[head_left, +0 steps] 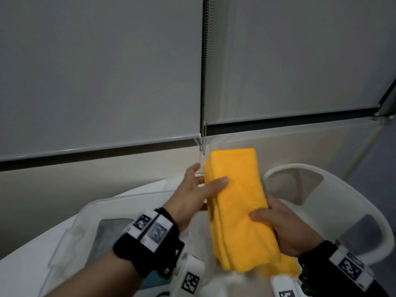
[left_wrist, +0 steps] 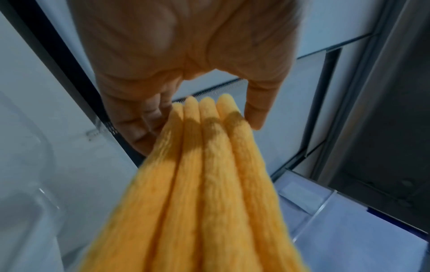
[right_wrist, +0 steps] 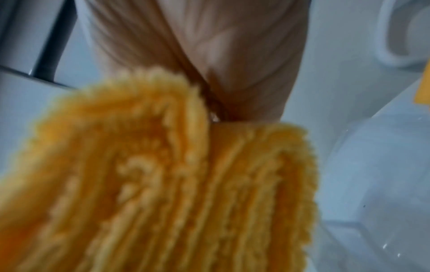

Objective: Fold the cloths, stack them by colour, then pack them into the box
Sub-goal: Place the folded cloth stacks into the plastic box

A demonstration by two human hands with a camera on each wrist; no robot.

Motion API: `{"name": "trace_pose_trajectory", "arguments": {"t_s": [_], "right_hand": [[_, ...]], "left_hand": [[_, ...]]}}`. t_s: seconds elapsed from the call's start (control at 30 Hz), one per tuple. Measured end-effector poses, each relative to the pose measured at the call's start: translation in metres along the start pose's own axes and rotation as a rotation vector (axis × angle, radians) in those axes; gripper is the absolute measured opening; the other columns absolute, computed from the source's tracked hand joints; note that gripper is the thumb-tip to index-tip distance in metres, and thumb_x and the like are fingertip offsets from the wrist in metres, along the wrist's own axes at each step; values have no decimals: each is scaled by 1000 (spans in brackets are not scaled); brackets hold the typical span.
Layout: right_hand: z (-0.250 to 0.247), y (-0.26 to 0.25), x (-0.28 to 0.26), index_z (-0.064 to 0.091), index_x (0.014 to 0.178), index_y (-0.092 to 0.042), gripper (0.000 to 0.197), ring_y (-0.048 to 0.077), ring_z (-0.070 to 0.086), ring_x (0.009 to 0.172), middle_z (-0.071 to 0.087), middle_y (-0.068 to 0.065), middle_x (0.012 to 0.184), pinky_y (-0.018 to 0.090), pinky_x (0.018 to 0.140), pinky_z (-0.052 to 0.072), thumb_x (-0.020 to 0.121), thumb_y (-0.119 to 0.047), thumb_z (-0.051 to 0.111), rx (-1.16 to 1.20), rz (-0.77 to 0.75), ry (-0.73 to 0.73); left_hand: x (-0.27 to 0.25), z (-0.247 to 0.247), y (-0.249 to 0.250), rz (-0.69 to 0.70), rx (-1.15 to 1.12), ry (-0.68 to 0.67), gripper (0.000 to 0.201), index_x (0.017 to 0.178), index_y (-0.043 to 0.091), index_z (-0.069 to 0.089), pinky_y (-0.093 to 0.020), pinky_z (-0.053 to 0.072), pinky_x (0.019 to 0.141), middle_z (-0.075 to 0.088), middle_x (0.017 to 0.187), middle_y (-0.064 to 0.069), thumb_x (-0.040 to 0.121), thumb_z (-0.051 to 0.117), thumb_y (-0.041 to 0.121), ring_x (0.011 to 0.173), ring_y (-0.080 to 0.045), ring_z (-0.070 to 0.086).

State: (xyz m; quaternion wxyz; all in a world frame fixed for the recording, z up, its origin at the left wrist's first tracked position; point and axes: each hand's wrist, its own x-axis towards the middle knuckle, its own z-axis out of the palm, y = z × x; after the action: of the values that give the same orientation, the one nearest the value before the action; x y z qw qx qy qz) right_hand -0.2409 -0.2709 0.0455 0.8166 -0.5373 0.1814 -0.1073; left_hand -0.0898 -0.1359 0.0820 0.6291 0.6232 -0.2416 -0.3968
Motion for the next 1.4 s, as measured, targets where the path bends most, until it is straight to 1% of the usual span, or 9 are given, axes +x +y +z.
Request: {"name": "trace_pose_trajectory", "arguments": {"t_s": [0.2,0.3,0.43,0.63,0.9,1.0,1.1,1.23,1.4], "right_hand": [[61,27,30,42,131,-30,73,26,64,106,58,7,125,49,91,53,69,-39,80,-366,18,89],[83,41,35,14,145,-40,69,17,53,116,47,-4,132,38,101,45,92,-38,59,-699,-10,138],[100,65,38,-7,149,-41,74,14,33,133,22,-6,152,31,110,30,98,-36,46,-1024,16,17],[109,70,49,-11,149,-39,94,20,30,135,5,-1,154,24,102,34,88,-25,58,-1166,218,-97],[116,80,65,-16,151,-26,85,27,33,136,-1,10,157,29,110,32,94,-15,48,-1355,382,-77],[116,80,66,-9,152,-17,80,26,30,138,10,12,156,31,111,31,95,-15,47,-1381,402,-68],[117,78,59,15,148,-5,65,26,39,130,34,13,145,31,107,35,94,-19,50,-1364,398,-52],[105,78,39,29,147,-16,55,11,34,136,36,-3,148,9,104,20,96,-20,49,-1345,113,42],[67,83,28,51,134,-20,44,9,39,130,45,-7,136,5,104,18,90,-20,55,-1409,-211,282]], "left_hand": [[5,-86,-1,-136,135,50,62,131,15,38,-42,57,79,61,118,-12,81,71,2,104,-28,64],[12,-113,-25,-221,243,71,56,121,14,40,-35,58,68,60,113,-14,78,73,2,94,-27,66],[25,-134,-57,-308,372,16,58,117,15,38,-35,57,66,58,113,-17,75,77,6,97,-30,65],[44,-138,-79,-346,660,-135,61,114,11,37,-52,58,73,57,106,-16,70,79,21,97,-32,65],[61,-123,-95,-427,777,-135,58,116,13,38,-32,54,52,54,108,-15,72,76,15,96,-32,62],[61,-119,-102,-410,886,-153,60,120,10,37,-29,53,55,52,104,-10,74,74,22,89,-23,58],[61,-119,-111,-357,1138,-242,81,129,1,32,-30,48,83,51,116,-10,72,69,46,105,-23,55],[55,-119,-106,-291,1189,-207,67,130,4,30,-25,41,76,44,92,2,84,67,37,99,-19,52],[27,-113,-87,60,1430,-251,101,146,11,17,-37,38,104,32,142,-8,75,60,69,129,-26,37]]}}
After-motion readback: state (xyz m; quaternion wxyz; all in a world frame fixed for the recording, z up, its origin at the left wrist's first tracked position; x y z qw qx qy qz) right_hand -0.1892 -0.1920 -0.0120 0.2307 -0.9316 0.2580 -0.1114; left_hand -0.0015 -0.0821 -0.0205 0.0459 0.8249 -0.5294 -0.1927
